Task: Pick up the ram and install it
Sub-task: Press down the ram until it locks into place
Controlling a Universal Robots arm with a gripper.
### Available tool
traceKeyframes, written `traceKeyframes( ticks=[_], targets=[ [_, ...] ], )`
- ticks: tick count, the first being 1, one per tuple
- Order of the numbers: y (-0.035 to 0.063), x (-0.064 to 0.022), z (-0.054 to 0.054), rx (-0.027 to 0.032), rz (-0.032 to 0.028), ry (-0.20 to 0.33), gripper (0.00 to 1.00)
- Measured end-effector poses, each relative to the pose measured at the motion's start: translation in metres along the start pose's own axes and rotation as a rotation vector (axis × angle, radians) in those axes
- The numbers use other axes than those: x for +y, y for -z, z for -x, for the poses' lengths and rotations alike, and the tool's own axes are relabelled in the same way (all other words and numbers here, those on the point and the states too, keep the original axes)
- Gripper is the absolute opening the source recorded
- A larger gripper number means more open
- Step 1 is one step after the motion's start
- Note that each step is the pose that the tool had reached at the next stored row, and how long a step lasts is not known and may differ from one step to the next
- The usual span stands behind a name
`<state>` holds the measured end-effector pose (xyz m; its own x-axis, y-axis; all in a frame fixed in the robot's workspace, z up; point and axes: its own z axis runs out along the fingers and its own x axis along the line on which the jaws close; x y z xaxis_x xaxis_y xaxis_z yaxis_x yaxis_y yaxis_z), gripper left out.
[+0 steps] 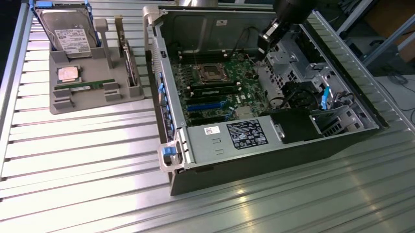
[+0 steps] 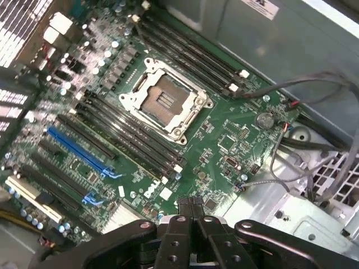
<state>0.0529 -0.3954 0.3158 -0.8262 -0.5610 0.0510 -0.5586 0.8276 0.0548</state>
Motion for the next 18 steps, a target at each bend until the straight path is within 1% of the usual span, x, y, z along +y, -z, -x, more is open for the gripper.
traceKeyframes(
  ticks=[1, 3, 5, 7, 9, 10, 13, 14, 16, 17, 18],
  targets=[
    [0.0000, 0.0000, 0.0000, -0.0026, 0.0024, -0.048, 0.11],
    [0.0000, 0.0000, 0.0000, -0.0064, 0.0059, -0.117, 0.11],
    [0.0000, 0.0000, 0.0000, -0.0088, 0.0081, -0.160, 0.11],
    [0.0000, 0.0000, 0.0000, -0.0118, 0.0109, -0.215, 0.11],
    [0.0000, 0.0000, 0.0000, -0.0158, 0.0146, -0.286, 0.11],
    [0.0000, 0.0000, 0.0000, -0.0189, 0.0175, -0.343, 0.11],
    [0.0000, 0.0000, 0.0000, -0.0239, 0.0222, -0.435, 0.11],
    [0.0000, 0.0000, 0.0000, -0.0262, 0.0243, -0.476, 0.11],
    [0.0000, 0.0000, 0.0000, -0.0292, 0.0271, -0.530, 0.11],
    [0.0000, 0.0000, 0.0000, -0.0317, 0.0294, -0.576, 0.11],
    [0.0000, 0.0000, 0.0000, -0.0335, 0.0311, -0.610, 0.11]
  ],
)
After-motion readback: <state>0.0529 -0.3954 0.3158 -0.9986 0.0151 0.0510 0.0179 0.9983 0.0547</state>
